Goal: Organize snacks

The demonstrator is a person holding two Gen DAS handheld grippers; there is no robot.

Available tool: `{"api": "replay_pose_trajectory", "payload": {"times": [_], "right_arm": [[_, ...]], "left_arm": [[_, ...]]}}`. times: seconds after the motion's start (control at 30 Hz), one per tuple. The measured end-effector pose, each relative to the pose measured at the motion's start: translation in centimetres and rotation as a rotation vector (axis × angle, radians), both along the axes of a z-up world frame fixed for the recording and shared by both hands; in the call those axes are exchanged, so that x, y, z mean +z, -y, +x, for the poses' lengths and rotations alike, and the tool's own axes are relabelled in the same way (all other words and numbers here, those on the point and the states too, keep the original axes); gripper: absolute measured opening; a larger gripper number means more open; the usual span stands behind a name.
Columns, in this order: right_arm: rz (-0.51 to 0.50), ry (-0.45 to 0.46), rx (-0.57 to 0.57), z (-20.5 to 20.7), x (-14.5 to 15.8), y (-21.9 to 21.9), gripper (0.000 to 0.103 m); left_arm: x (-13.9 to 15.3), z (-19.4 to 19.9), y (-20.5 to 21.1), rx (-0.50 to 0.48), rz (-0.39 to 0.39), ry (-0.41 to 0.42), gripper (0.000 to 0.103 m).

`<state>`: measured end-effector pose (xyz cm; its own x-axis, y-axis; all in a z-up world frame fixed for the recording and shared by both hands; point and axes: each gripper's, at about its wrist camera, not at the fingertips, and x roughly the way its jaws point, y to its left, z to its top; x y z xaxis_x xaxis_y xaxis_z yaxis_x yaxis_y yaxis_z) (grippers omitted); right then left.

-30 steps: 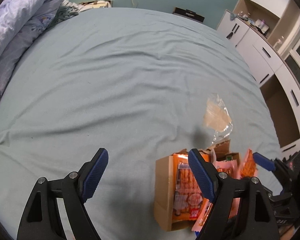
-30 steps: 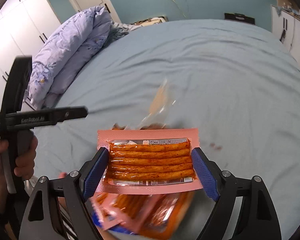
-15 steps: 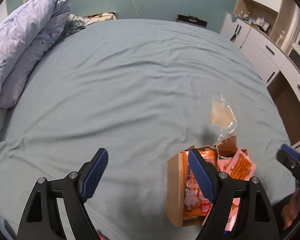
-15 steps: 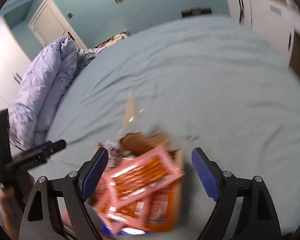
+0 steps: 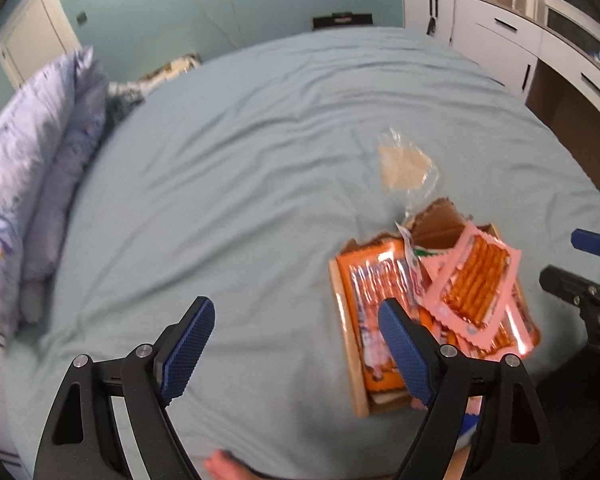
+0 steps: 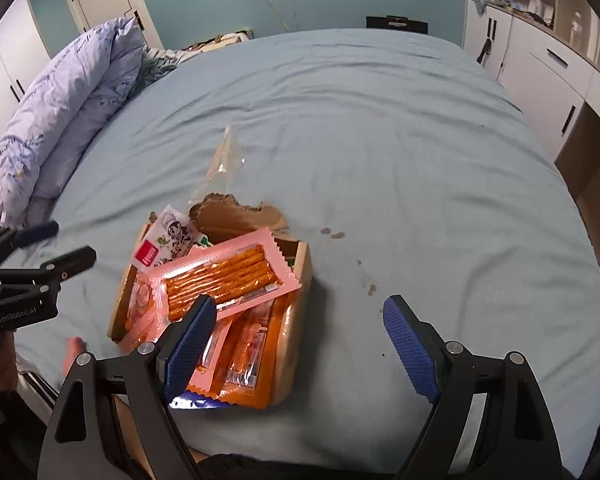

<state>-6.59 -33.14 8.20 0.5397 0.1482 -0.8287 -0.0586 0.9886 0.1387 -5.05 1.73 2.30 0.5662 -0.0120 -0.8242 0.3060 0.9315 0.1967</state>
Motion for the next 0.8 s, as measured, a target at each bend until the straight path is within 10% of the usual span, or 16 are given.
{"api": "replay_pose_trajectory", "payload": {"times": [0.17, 0.8], "right_arm": [[-0.027, 0.046, 0.006, -0.4, 0.3, 0.3, 0.085], [-0.125, 0.064, 0.075, 1.3, -1.5, -1.7, 0.085]], "left_arm": [[0.6, 0.0, 0.2, -0.009, -0.046, 0.019, 0.103], [0.4, -0.4, 1.2, -0.041, -0.024, 0.03, 0.103]]}}
